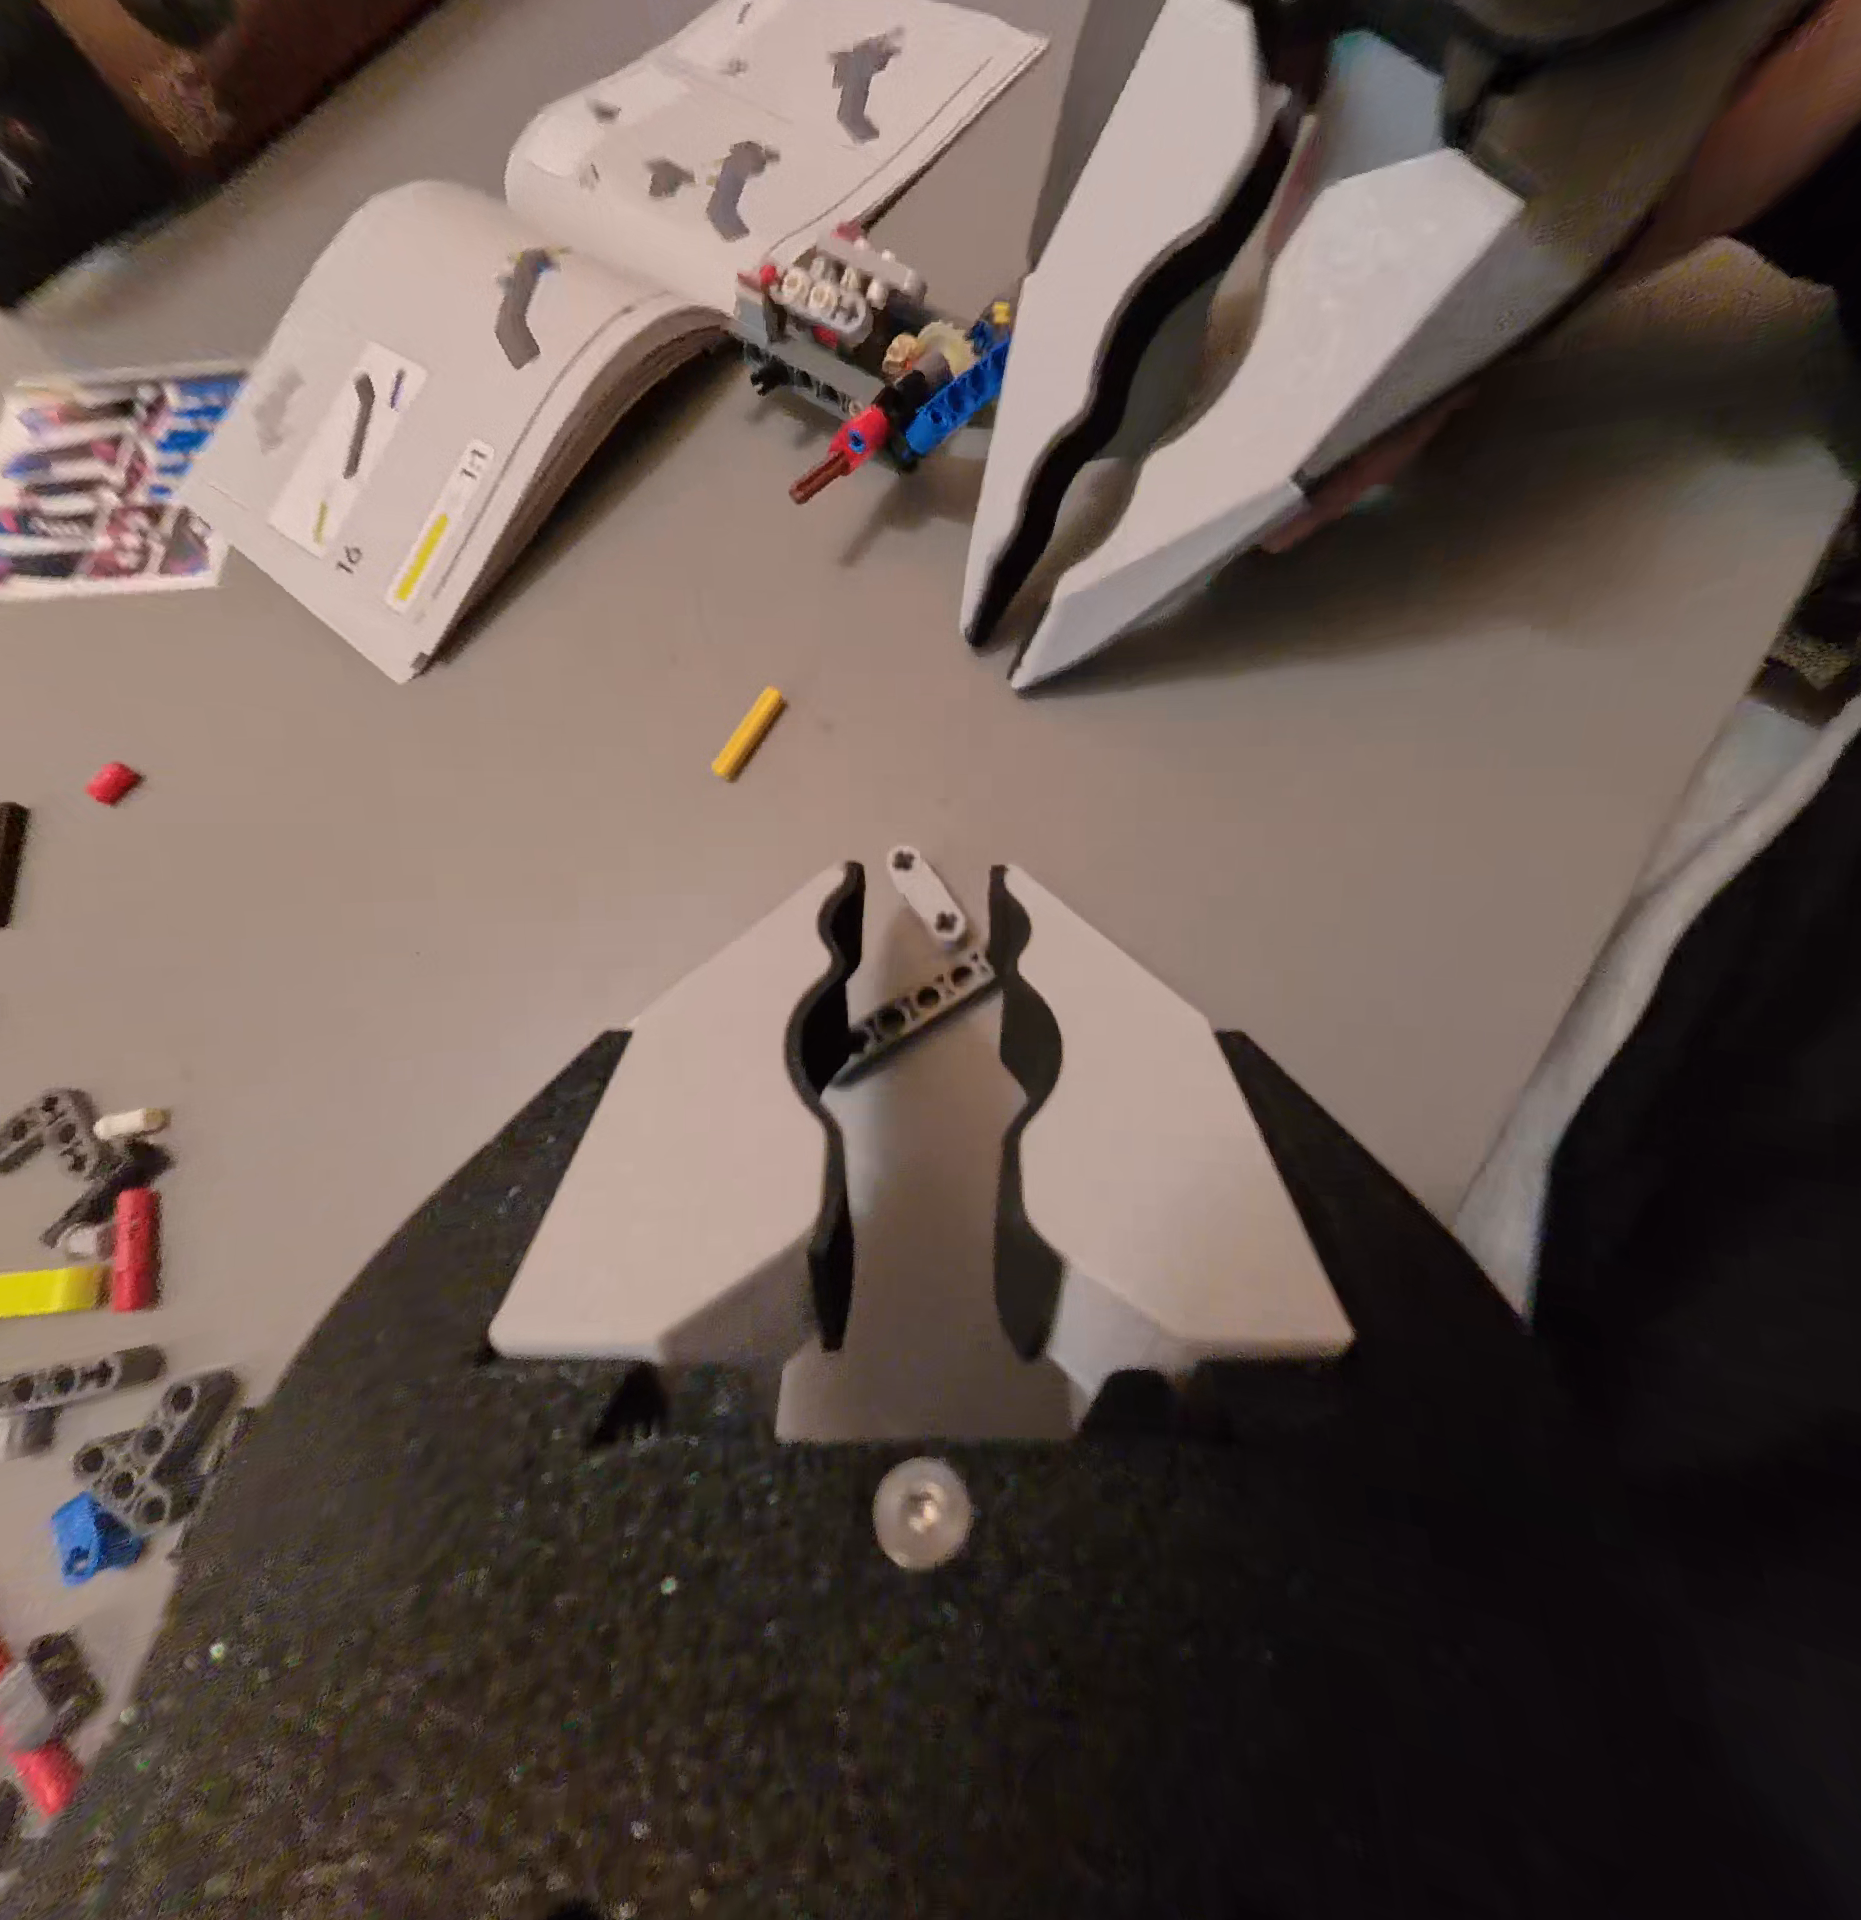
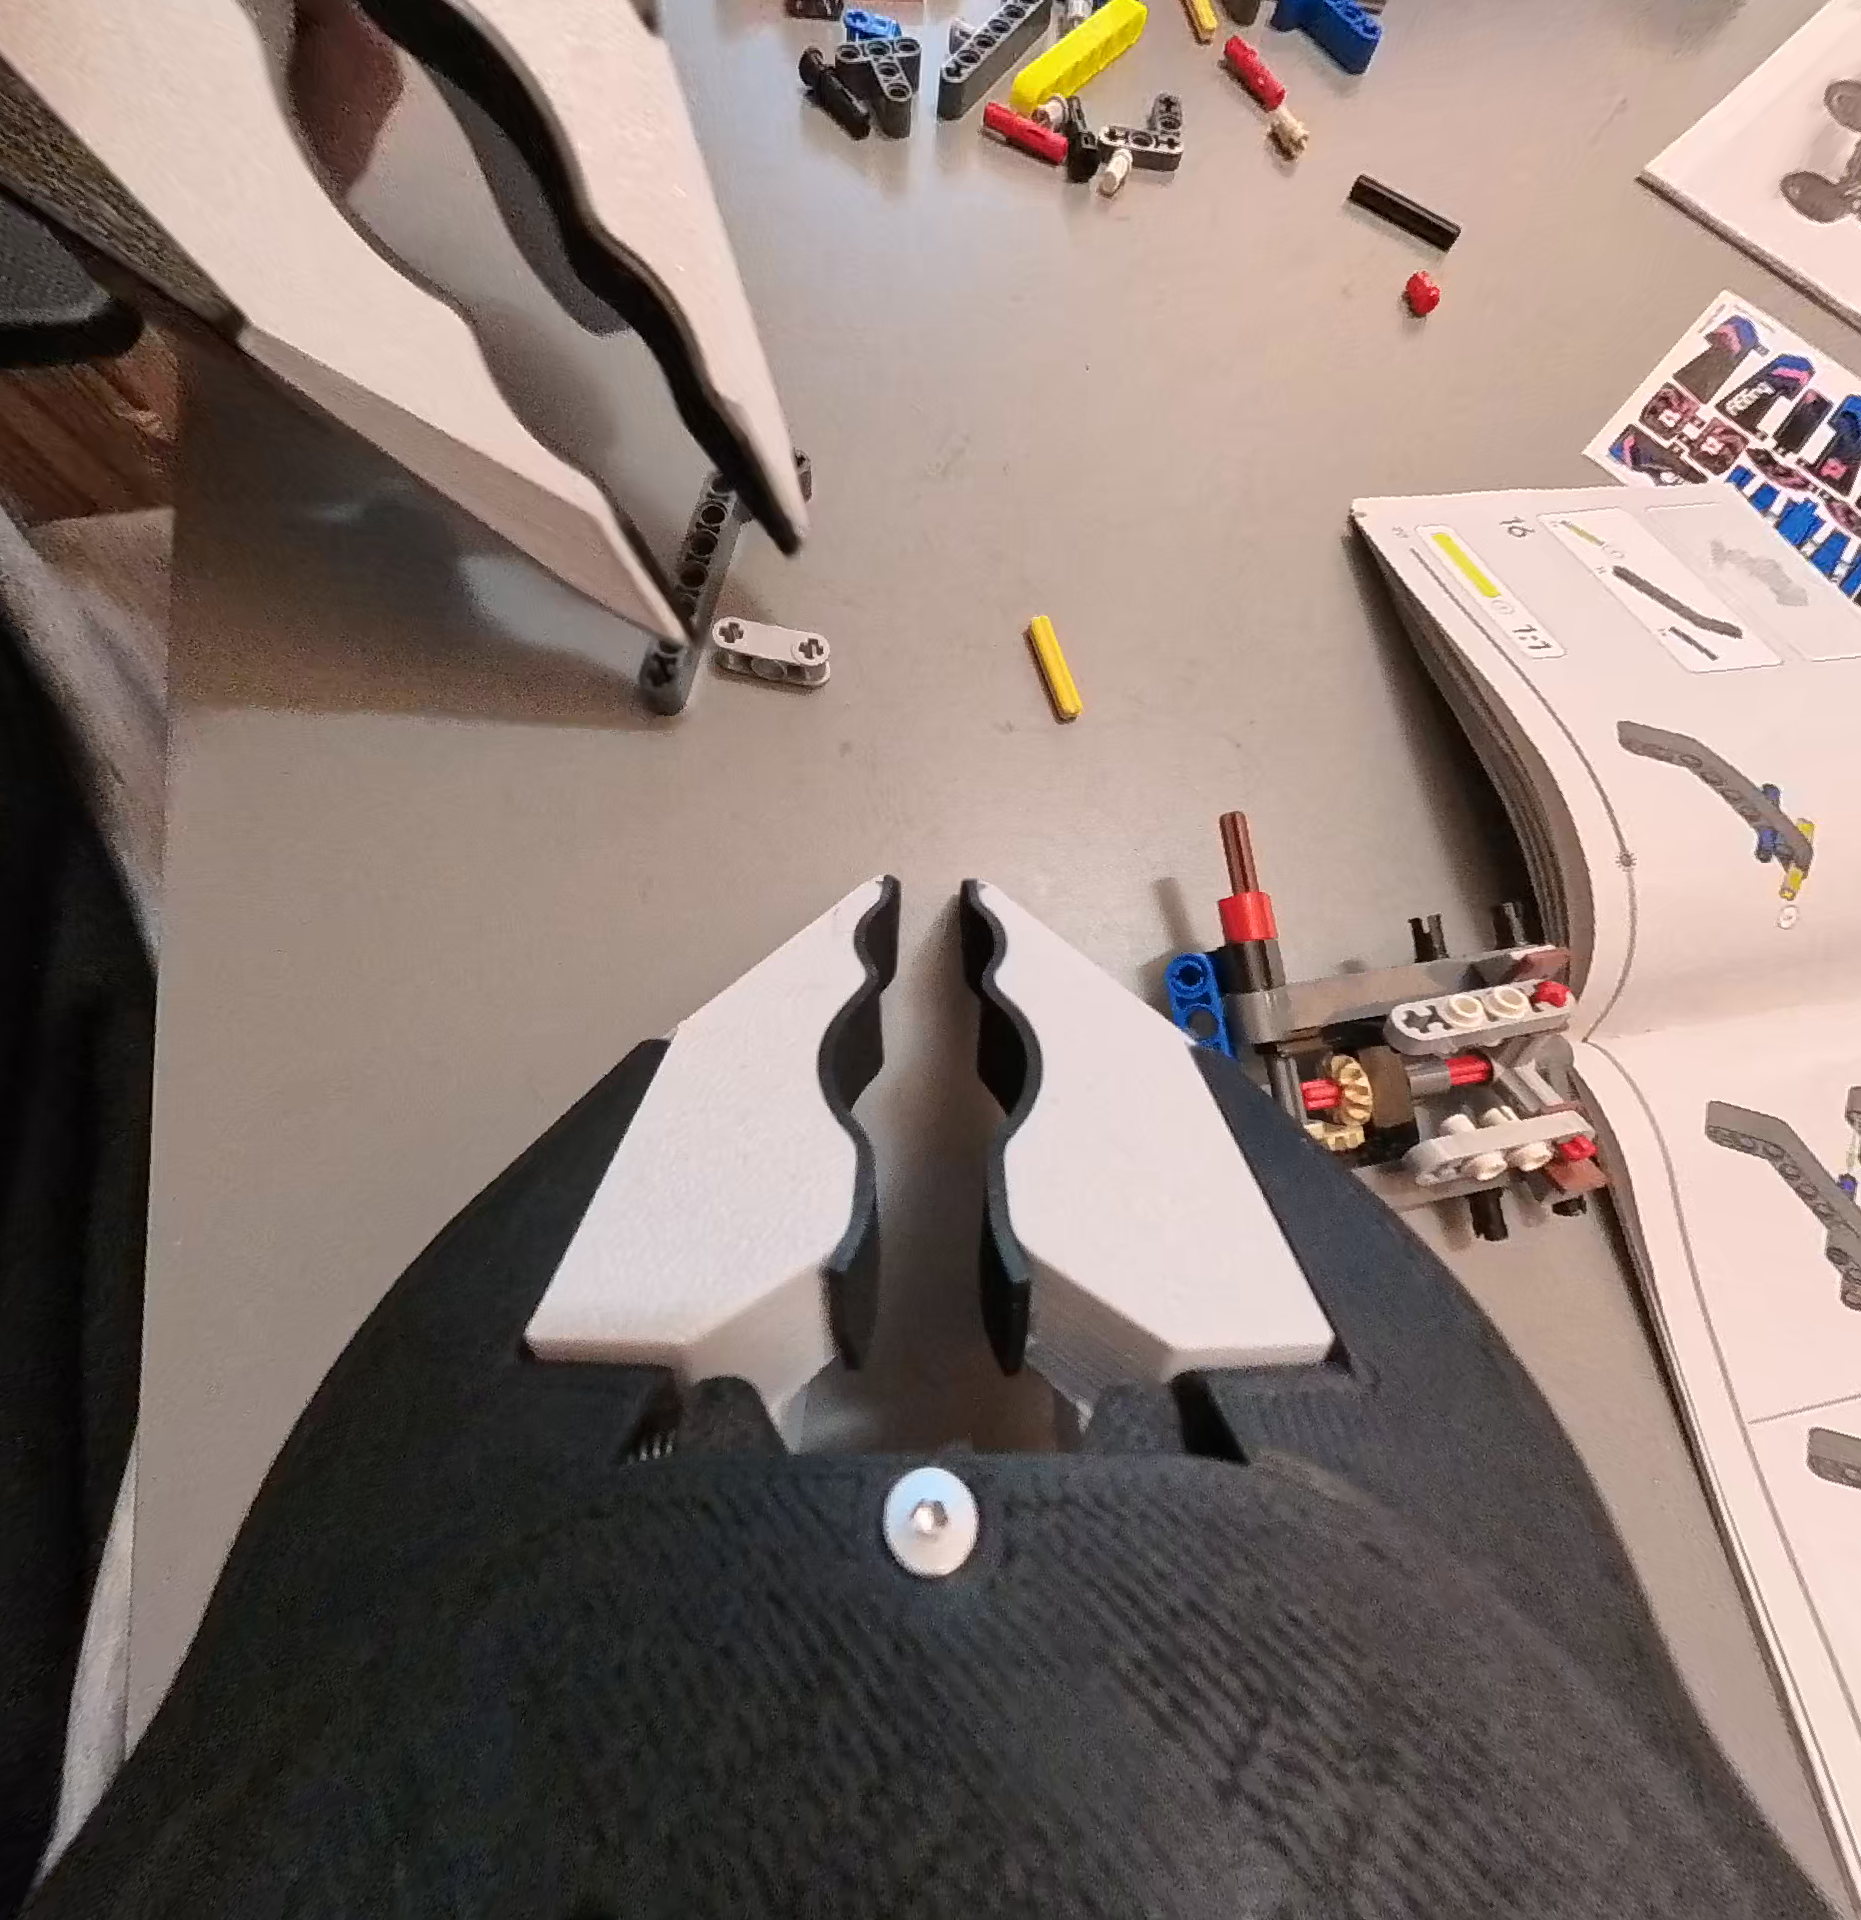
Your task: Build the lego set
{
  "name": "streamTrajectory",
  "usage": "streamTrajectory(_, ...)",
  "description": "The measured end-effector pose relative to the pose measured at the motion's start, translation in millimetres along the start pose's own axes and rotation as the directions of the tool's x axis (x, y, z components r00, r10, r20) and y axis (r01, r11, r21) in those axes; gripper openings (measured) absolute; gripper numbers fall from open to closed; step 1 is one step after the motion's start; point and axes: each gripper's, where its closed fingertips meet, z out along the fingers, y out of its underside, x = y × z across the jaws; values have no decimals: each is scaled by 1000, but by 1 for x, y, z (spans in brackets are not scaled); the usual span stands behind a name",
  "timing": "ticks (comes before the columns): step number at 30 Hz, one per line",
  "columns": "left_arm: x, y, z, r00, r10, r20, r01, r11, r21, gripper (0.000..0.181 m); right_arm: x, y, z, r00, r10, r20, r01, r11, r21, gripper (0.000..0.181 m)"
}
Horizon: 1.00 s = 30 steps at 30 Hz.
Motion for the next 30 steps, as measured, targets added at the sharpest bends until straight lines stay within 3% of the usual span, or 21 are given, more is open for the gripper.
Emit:
streamTrajectory(3, 2, 9, 14, 997, -40, -64, 30, 987, -161, 18, 0, 0, 0, 1000, 6, 3, -6, 1000, 0, 10)
streamTrajectory(4, 1, 7, 17, 996, -44, -80, 29, 985, -171, 6, 0, 0, 0, 1000, 8, 3, -8, 1000, 0, 10)
streamTrajectory(6, -14, 8, 17, 999, -11, -45, 1, 980, -201, 6, 1, 0, 0, 1000, 2, -2, -2, 1000, 0, 10)
streamTrajectory(10, -83, 5, 0, 986, -80, 146, 102, 983, -151, 6, 0, 0, 0, 1000, -11, -10, 11, 1000, 1, 10)
streamTrajectory(12, -129, 20, -18, 947, -155, 281, 195, 973, -121, 6, 0, 0, 0, 1000, -6, -6, 6, 1000, 0, 10)
streamTrajectory(14, -149, 39, -30, 926, -221, 306, 262, 960, -100, 17, 0, 0, 0, 1000, -3, -4, 3, 1000, 0, 10)
streamTrajectory(16, -146, 47, -35, 916, -302, 265, 330, 942, -67, 42, 0, 0, 0, 1000, -4, -4, 4, 1000, 0, 10)
streamTrajectory(21, -76, 24, -38, 929, -328, 169, 327, 944, 37, 52, 0, 0, 0, 1000, -5, -4, 5, 1000, 0, 9)
streamTrajectory(24, -27, 13, -25, 944, -304, 126, 304, 952, 18, 45, 0, 0, 0, 1000, -7, -5, 7, 1000, 0, 9)
streamTrajectory(27, -14, 28, -8, 954, -250, 165, 270, 957, -109, 39, 1, 0, 0, 1000, 0, -3, 0, 1000, 0, 10)
streamTrajectory(29, -14, 26, -1, 960, -245, 134, 260, 960, -107, 10, 1, 0, 0, 1000, -3, -6, 3, 1000, 0, 10)
streamTrajectory(30, -13, 24, 2, 969, -226, 101, 237, 965, -114, 6, 1, 0, 0, 1000, -8, -10, 8, 1000, 1, 10)
